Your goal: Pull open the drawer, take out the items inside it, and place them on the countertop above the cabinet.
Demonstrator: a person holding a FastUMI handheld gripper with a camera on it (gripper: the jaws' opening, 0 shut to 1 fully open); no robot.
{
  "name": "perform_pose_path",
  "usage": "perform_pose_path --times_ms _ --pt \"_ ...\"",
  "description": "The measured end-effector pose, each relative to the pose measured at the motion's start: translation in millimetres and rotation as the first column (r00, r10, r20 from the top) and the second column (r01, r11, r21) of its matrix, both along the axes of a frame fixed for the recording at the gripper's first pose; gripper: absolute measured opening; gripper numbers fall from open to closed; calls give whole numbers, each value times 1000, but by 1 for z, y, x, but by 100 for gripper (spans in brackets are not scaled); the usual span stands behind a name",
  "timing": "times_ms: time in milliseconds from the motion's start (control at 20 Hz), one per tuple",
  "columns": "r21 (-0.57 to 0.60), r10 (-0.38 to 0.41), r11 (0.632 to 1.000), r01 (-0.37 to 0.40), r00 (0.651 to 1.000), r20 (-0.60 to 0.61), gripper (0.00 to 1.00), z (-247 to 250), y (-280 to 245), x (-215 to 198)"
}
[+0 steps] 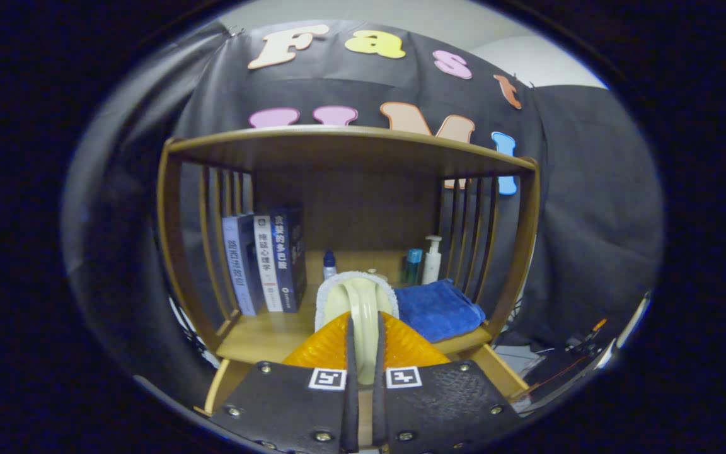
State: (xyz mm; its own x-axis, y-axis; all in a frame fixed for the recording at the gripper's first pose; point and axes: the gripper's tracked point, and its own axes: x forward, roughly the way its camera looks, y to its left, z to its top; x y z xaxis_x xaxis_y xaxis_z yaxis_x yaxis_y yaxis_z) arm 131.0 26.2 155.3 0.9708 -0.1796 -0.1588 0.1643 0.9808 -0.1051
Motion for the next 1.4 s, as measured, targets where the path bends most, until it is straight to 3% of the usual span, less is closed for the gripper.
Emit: perform_pose_path --times_ms 250,450,600,700,1050,1350,1400 --pt "34 20 999 -14 987 -159 9 -60 11 65" --pt "36 38 999 -28 949 -312 9 -137 19 104" --pt "27 -29 999 38 953 -300 9 -147 9 135" --pt "2 -38 999 40 949 -312 9 -145 7 148" --pt "20 61 998 -58 961 -270 10 -144 7 189" --pt "46 80 996 -70 959 -272 9 -152 6 192" --pt "71 84 995 -70 969 -231 18 -147 8 195"
